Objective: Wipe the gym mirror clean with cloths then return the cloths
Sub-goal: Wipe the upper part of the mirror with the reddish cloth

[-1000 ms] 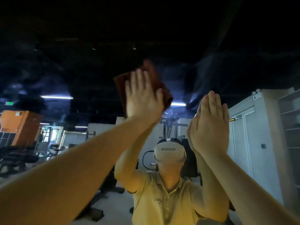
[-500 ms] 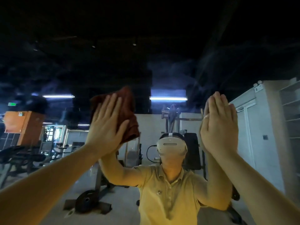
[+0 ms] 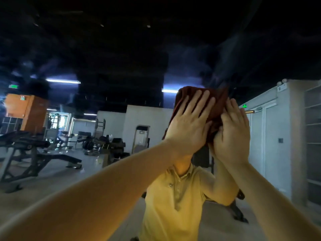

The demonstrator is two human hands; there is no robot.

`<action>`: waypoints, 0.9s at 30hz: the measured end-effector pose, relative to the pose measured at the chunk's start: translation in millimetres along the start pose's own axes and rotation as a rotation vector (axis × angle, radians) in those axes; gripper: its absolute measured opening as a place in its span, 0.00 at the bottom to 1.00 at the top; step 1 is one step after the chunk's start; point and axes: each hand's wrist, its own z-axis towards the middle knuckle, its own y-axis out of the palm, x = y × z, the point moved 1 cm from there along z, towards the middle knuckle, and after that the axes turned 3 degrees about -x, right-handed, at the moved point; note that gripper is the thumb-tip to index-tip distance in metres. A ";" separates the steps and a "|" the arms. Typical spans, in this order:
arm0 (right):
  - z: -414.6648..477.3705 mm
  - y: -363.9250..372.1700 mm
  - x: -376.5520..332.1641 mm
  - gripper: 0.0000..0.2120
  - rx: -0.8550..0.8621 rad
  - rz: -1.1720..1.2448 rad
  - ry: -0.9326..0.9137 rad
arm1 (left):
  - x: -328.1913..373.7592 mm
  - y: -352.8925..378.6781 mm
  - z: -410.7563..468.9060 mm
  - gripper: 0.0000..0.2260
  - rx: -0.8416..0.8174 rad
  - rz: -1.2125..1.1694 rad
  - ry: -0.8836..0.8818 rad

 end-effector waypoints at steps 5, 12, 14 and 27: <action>-7.2 -3.5 -14.5 0.28 -0.101 -0.064 0.085 | -102.4 -13.9 -103.2 0.29 -0.038 0.066 -0.059; -75.9 -9.2 -56.4 0.27 -0.167 -0.082 -0.076 | -140.7 -29.0 -208.8 0.31 -0.047 0.032 -0.545; -96.2 -10.7 -45.6 0.28 -0.207 -0.138 -0.066 | -108.1 -19.6 -183.0 0.31 0.012 -0.006 -0.639; -134.8 1.8 -44.2 0.28 -0.171 -0.115 0.036 | -52.7 13.9 -174.4 0.30 -0.120 0.098 0.070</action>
